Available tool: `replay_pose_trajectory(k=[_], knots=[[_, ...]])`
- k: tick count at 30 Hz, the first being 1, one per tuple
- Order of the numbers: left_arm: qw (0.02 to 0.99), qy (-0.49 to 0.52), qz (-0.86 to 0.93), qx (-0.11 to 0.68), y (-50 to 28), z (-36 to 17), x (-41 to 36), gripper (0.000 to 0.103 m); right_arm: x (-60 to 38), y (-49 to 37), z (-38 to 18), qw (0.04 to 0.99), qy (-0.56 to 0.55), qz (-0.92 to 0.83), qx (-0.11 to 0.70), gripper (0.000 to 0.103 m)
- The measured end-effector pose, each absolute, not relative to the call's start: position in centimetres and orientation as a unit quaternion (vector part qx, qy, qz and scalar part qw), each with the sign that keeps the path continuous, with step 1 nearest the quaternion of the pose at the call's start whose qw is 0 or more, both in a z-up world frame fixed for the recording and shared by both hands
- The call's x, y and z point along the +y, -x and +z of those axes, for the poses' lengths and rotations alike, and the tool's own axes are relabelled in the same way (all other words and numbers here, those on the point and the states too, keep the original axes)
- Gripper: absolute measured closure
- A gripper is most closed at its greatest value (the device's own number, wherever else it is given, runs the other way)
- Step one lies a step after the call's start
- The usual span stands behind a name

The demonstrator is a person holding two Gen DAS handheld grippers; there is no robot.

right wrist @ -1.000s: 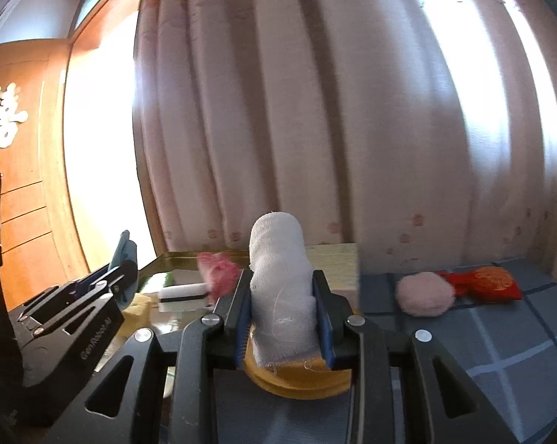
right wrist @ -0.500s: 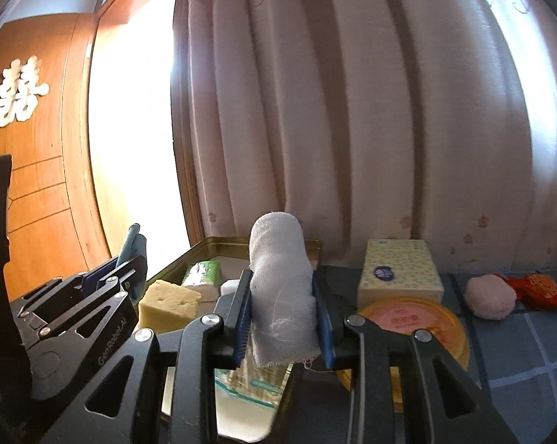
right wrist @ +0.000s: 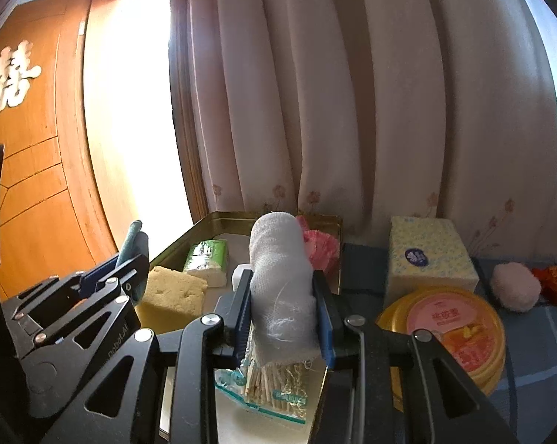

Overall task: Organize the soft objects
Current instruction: 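Open both tools to drop the teal cloth and gauze roll into the tray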

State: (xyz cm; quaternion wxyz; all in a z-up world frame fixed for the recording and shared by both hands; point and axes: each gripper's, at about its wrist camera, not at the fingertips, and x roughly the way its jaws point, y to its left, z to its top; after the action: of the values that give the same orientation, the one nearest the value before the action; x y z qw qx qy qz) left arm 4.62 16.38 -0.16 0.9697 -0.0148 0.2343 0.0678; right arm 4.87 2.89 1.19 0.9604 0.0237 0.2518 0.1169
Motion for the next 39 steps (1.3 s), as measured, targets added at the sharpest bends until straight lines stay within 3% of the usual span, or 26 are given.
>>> replay_pose_trajectory(k=[8,11,12,13,15,17,21,23,24,39], knots=[[0.966,0.020,0.074,0.249,-4.8,-0.4,16.8,0.092,3.1,-5.8,0.8,0.951,-0.028,0.147,0.271,0.069],[0.965,0.023,0.080,0.248,-4.8,-0.4,16.9,0.082,3.1,-6.1,0.6,0.947,-0.031,0.163,0.275,0.068],[0.966,0.023,0.083,0.244,-4.6,-0.3,16.9,0.070,3.0,-6.0,0.6,0.947,-0.033,0.166,0.274,0.066],[0.966,0.023,0.092,0.239,-4.5,-0.3,16.9,0.064,3.0,-5.9,0.6,0.947,-0.035,0.169,0.272,0.063],[0.967,0.023,0.114,0.228,-4.1,-0.2,17.0,0.038,2.6,-5.6,0.8,0.949,-0.043,0.168,0.262,0.059],[0.967,0.029,0.130,0.218,-3.9,-0.1,17.3,0.021,2.0,-5.2,1.0,0.953,-0.056,0.165,0.249,0.053],[0.969,0.035,0.149,0.196,-3.1,0.1,17.6,0.001,0.8,-3.8,1.6,0.961,-0.074,0.156,0.215,0.034],[0.969,0.025,0.149,0.194,-3.2,0.1,17.3,0.001,0.2,-2.6,2.1,0.970,-0.082,0.135,0.184,0.015],[0.970,0.016,0.149,0.193,-3.2,0.1,16.9,0.001,0.0,-2.2,2.4,0.974,-0.082,0.121,0.172,0.013],[0.972,0.024,0.150,0.180,-2.0,0.4,16.4,0.000,-2.2,-1.0,2.8,0.980,-0.115,0.058,0.155,0.011]])
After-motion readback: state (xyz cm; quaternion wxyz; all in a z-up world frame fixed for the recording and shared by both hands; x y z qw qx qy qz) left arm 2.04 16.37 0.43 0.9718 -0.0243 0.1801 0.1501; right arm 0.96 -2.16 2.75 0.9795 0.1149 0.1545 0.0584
